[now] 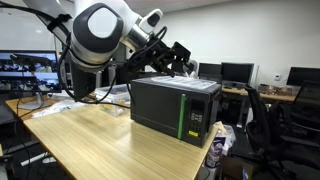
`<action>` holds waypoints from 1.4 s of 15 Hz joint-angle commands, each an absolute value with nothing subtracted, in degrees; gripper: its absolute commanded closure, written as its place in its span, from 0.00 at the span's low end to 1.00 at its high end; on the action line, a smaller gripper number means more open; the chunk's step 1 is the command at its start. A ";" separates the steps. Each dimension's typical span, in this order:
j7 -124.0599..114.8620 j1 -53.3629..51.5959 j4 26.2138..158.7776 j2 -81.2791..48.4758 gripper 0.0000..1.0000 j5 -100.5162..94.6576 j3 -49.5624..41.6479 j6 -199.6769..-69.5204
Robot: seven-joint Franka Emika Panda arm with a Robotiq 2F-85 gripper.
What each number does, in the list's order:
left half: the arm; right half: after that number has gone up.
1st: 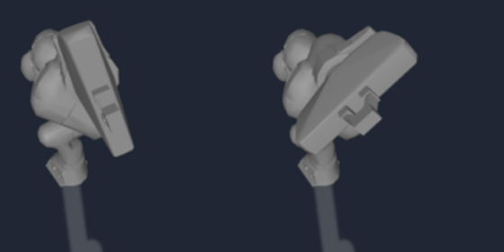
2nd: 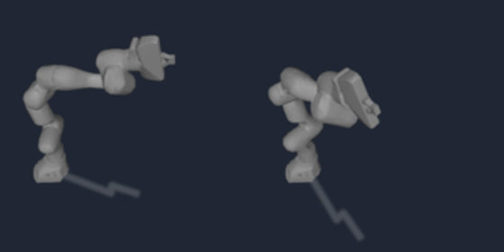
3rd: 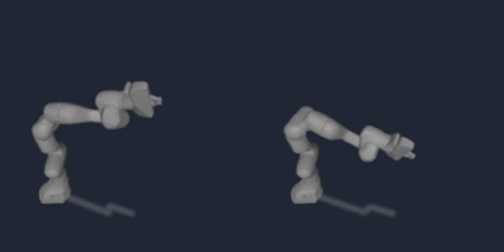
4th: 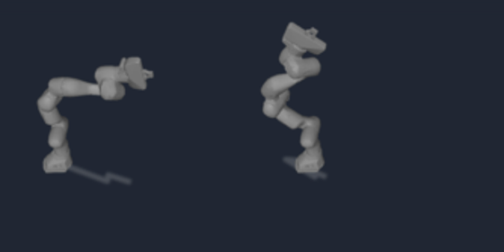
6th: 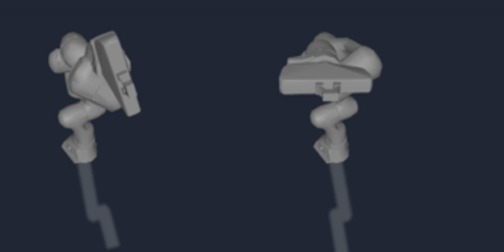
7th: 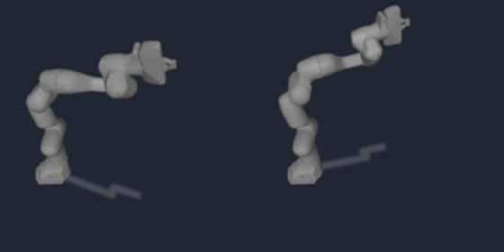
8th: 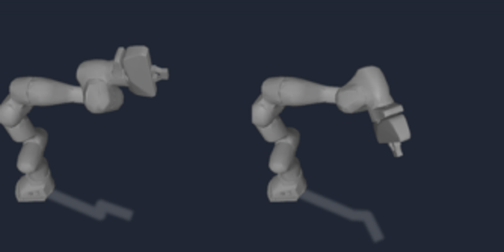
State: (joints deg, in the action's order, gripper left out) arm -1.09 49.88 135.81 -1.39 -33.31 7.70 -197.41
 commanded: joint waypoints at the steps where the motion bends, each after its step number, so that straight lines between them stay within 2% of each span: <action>1: -2.03 49.99 137.14 -1.70 0.00 -36.71 8.09 -199.05; 13: -0.61 49.73 132.34 -5.98 0.00 -33.36 7.58 -198.57; 21: -1.89 51.81 130.75 -10.80 0.00 -37.83 12.38 -198.56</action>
State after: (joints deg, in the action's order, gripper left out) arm -1.09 49.78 131.44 -9.03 -34.95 10.09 -197.76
